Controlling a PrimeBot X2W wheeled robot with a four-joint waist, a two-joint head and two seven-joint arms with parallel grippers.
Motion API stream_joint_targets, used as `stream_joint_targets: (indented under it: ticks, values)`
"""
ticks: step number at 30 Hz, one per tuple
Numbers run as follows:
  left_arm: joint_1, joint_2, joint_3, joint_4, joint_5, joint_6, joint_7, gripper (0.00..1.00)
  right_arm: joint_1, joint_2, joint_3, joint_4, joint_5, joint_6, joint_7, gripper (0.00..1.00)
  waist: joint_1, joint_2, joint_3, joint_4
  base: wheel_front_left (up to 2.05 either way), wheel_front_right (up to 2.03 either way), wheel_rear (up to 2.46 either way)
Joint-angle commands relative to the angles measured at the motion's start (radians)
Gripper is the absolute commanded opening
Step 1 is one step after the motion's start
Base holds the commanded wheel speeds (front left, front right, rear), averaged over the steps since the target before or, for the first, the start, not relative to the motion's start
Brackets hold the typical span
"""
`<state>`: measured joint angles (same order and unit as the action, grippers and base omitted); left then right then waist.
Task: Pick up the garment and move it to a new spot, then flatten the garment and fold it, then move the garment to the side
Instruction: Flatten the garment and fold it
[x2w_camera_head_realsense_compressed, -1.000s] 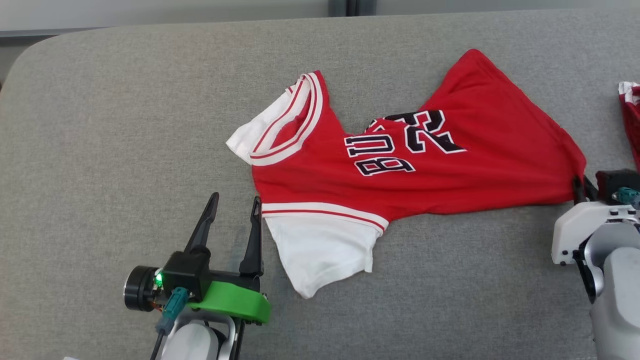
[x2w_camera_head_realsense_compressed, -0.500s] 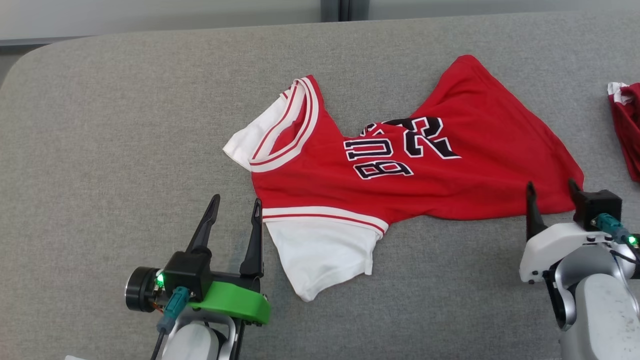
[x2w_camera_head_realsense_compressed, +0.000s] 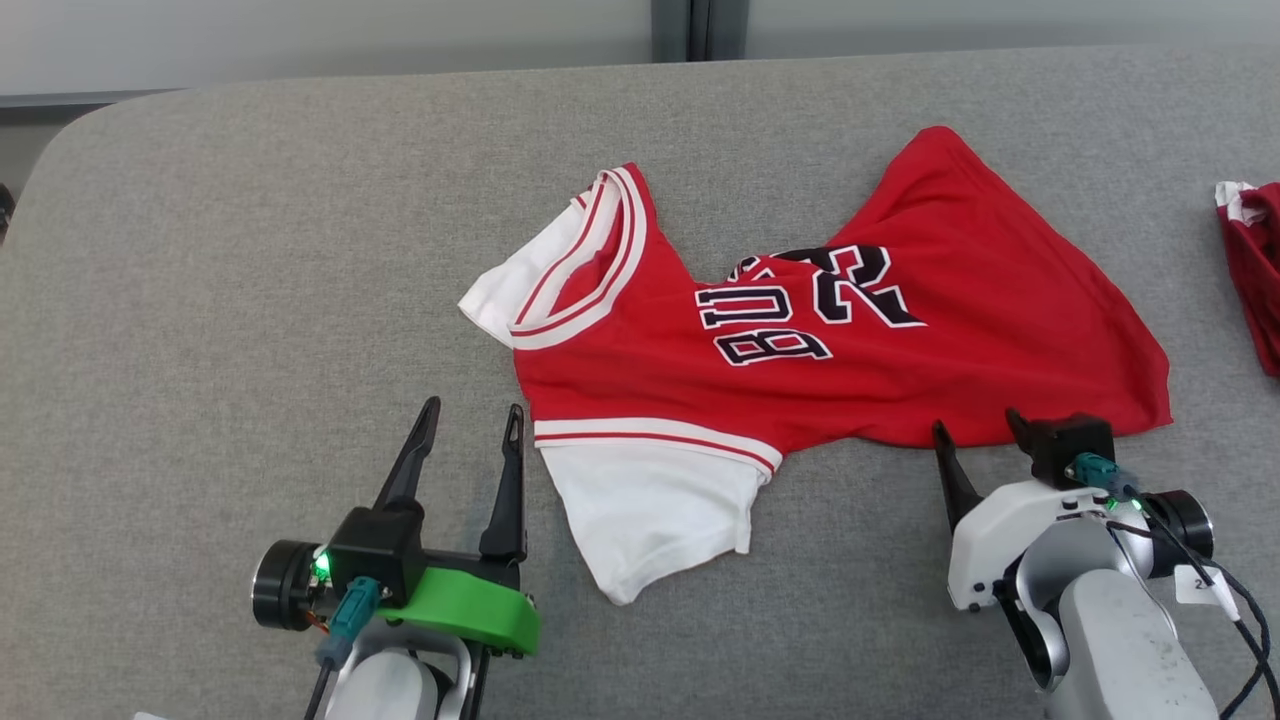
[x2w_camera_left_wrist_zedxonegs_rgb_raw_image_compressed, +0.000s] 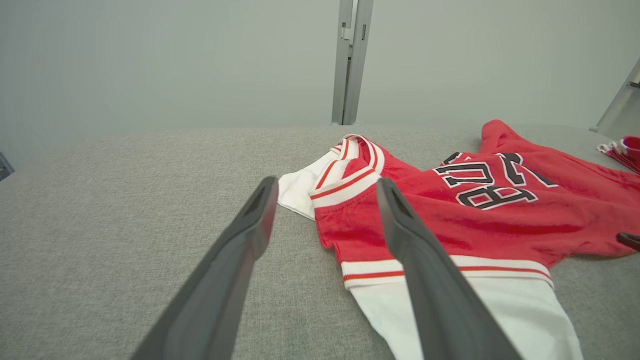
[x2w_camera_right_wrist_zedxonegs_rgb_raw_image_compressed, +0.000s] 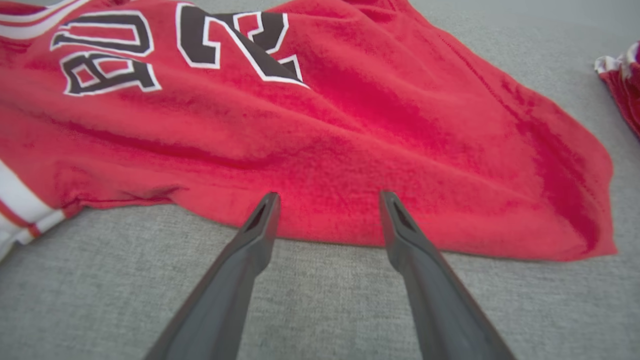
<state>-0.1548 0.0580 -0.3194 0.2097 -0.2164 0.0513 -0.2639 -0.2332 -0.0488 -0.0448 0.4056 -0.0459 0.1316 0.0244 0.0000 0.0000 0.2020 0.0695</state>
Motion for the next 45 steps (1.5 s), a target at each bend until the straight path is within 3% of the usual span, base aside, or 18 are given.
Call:
stream_joint_targets:
  ticks: [1,6,7,10,11,27,28,29,30,35,45]
  values:
    - [0.007,0.002,0.002,0.003,-0.002,-0.005,0.000,1.00,-0.025,-0.003,0.007,0.030,0.008,-0.002,0.002,1.00,0.0000,0.0000,0.001,0.005,0.00,0.00,0.00]
    - [0.007,0.001,0.000,0.007,-0.003,-0.005,0.000,1.00,-0.086,-0.003,0.022,0.157,0.013,-0.002,0.019,1.00,0.0000,0.0000,0.001,0.021,0.00,0.00,0.00]
    - [0.008,0.001,-0.001,0.008,-0.004,-0.005,0.000,1.00,-0.097,-0.003,0.026,0.187,0.018,-0.002,0.023,0.65,0.0000,0.0000,0.001,0.025,0.00,0.00,0.00]
    - [0.009,0.000,-0.001,0.009,-0.004,-0.005,0.000,1.00,-0.124,-0.002,0.035,0.254,0.033,-0.002,0.022,0.03,0.0000,0.0000,-0.001,0.036,0.00,0.00,0.00]
    - [0.010,0.000,-0.002,0.010,-0.005,-0.004,0.000,1.00,-0.133,-0.002,0.037,0.275,0.040,-0.002,0.018,0.00,0.0000,0.0000,-0.001,0.039,0.00,0.00,0.00]
    - [0.009,-0.002,0.012,0.006,0.001,-0.001,0.000,1.00,-0.250,-0.003,0.253,0.338,0.203,-0.001,-0.111,0.00,0.0000,0.0000,-0.004,0.028,0.00,0.00,0.00]
    - [0.008,-0.002,0.012,0.007,0.002,-0.002,0.000,1.00,-0.254,-0.003,0.265,0.340,0.206,-0.001,-0.121,0.11,0.0000,0.0000,-0.003,0.027,0.00,0.00,0.00]
    - [0.007,-0.002,0.012,0.007,0.003,-0.003,0.000,1.00,-0.256,-0.003,0.270,0.340,0.211,-0.001,-0.128,0.43,0.0000,0.0000,-0.004,0.026,0.00,0.00,0.00]
    - [0.007,-0.002,0.011,0.007,0.004,-0.003,0.000,1.00,-0.258,-0.003,0.274,0.340,0.211,-0.001,-0.137,1.00,0.0000,0.0000,-0.004,0.025,0.00,0.00,0.00]
    - [0.011,-0.002,0.007,0.012,0.005,-0.004,0.000,1.00,-0.246,-0.003,0.249,0.315,0.194,-0.001,-0.178,1.00,0.0000,0.0000,-0.012,0.016,0.00,0.00,0.00]
    - [0.018,-0.004,-0.004,0.014,-0.011,-0.006,0.000,1.00,-0.126,-0.003,0.089,0.153,0.165,-0.001,-0.233,1.00,0.0000,0.0000,-0.056,-0.021,0.00,0.00,0.00]
